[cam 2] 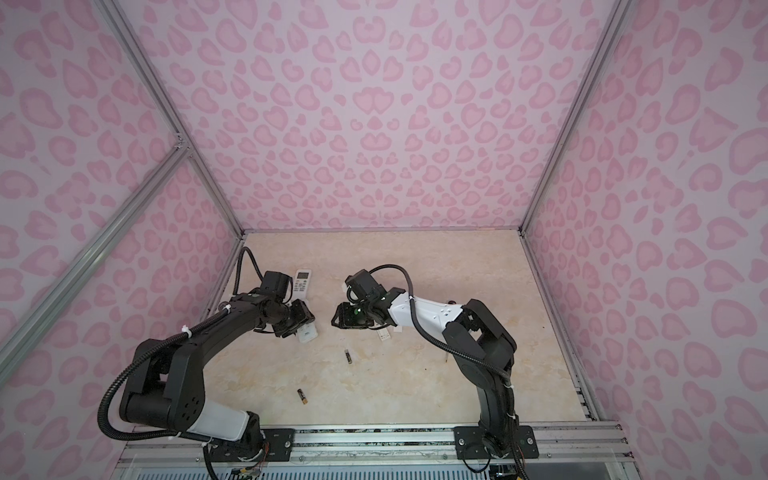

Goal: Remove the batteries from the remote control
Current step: 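Grasp the green-button remote with the left gripper while right gripper reaches toward it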

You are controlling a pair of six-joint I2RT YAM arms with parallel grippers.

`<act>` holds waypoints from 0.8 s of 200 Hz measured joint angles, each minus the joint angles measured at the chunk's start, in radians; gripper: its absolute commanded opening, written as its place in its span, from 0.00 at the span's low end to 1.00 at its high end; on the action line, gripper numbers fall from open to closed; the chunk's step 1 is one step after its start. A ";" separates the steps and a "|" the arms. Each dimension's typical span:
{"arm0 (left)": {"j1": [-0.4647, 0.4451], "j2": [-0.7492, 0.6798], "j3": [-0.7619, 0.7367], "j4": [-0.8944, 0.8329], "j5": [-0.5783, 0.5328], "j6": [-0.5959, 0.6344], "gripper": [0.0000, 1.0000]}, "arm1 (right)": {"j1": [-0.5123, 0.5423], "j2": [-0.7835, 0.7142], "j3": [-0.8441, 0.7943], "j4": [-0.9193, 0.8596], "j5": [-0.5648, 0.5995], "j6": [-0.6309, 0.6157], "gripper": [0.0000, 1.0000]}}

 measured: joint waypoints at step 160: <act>-0.071 -0.031 0.053 0.066 0.161 -0.122 0.43 | 0.008 0.052 0.050 0.082 -0.094 0.094 0.27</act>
